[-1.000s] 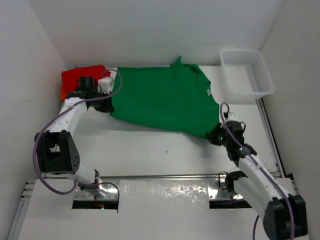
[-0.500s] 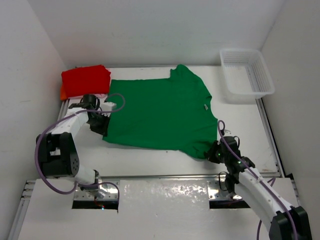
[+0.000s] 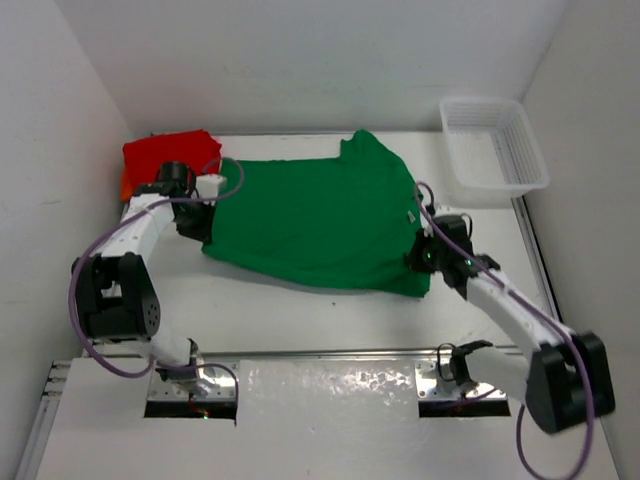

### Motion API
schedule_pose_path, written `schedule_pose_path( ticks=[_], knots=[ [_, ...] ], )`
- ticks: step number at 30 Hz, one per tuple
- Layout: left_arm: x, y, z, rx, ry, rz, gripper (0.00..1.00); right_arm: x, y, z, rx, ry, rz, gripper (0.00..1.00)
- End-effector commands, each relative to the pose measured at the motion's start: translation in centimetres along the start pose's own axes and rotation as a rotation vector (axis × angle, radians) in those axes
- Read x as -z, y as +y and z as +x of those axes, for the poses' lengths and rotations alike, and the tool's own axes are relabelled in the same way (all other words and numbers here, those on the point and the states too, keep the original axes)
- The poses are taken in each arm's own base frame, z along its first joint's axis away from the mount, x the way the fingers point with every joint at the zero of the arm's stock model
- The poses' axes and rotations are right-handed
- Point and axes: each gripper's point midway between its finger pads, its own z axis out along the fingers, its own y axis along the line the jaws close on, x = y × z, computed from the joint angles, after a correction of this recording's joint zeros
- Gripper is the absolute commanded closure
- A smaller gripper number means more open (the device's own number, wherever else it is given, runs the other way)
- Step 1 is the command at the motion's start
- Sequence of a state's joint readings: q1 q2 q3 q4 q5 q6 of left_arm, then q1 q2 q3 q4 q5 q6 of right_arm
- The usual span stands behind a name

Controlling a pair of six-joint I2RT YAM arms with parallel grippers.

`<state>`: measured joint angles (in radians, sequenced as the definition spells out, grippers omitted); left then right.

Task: Fold and stack the t-shirts

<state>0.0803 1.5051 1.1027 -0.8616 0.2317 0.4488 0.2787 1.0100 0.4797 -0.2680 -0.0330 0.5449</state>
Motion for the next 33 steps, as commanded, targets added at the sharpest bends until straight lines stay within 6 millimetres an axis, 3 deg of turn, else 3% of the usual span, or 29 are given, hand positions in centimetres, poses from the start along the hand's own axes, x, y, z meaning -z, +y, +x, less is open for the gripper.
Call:
schedule_pose_path(
  ticks=[1, 3, 4, 6, 7, 9, 10, 15, 23, 25, 26, 27, 29, 30, 31, 33],
  knots=[
    [0.3, 2.4, -5.6, 0.052, -0.154, -0.054, 1.0, -2.2, 1.3, -8.7, 0.08, -0.188, -0.038, 1.0],
    [-0.7, 3.1, -6.0, 0.075, -0.137, -0.058, 1.0, -4.3, 0.3, -9.3, 0.087, -0.158, -0.002, 1.0],
    [-0.9, 3.4, -6.5, 0.088, -0.145, -0.058, 1.0, -4.6, 0.7, -11.8, 0.122, -0.204, -0.005, 1.0],
    [-2.1, 3.7, -6.9, 0.11, -0.132, -0.037, 1.0, -6.5, 0.4, -12.2, 0.147, -0.162, 0.009, 1.0],
    [-2.5, 4.0, -7.5, 0.127, -0.136, -0.026, 1.0, -6.7, 0.8, -13.9, 0.174, -0.184, 0.001, 1.0],
    [-2.5, 4.2, -9.0, 0.142, -0.164, -0.008, 1.0, -8.3, 0.5, -14.2, 0.193, -0.153, -0.008, 1.0],
    [-2.7, 4.3, -9.4, 0.145, -0.168, -0.004, 1.0, -8.5, 0.9, -15.7, 0.204, -0.172, -0.016, 1.0],
    [-3.9, 5.3, -11.1, 0.172, -0.166, -0.004, 1.0, -10.6, 1.0, -17.6, 0.259, -0.165, -0.013, 1.0],
    [-5.8, 6.0, -11.2, 0.219, -0.135, 0.021, 1.0, -12.2, -0.5, -19.5, 0.243, -0.148, 0.019, 1.0],
    [-6.2, 6.5, -11.5, 0.254, -0.14, 0.048, 0.81, -12.4, -0.1, -20.0, 0.251, -0.144, 0.007, 1.0],
    [-6.0, 6.3, -12.1, 0.271, -0.161, 0.097, 0.76, -12.8, -0.1, -19.8, 0.253, -0.132, 0.003, 1.0],
    [-5.0, 8.0, -13.1, 0.328, -0.203, 0.098, 0.68, -12.9, 0.0, -20.0, 0.248, -0.132, -0.004, 1.0],
    [-4.1, 11.1, -13.8, 0.42, -0.269, 0.125, 0.64, -13.1, 0.1, -19.8, 0.247, -0.125, -0.007, 1.0],
    [-2.9, 12.5, -15.5, 0.45, -0.337, 0.112, 0.63, -13.1, 0.1, -19.8, 0.248, -0.124, -0.007, 1.0],
    [-1.6, 13.2, -16.3, 0.406, -0.386, 0.098, 0.63, -13.2, 0.1, -19.5, 0.244, -0.117, -0.01, 1.0],
    [0.5, 12.2, -17.8, 0.221, -0.442, 0.04, 0.63, -13.1, 0.0, -19.3, 0.242, -0.115, -0.012, 1.0]
  ],
)
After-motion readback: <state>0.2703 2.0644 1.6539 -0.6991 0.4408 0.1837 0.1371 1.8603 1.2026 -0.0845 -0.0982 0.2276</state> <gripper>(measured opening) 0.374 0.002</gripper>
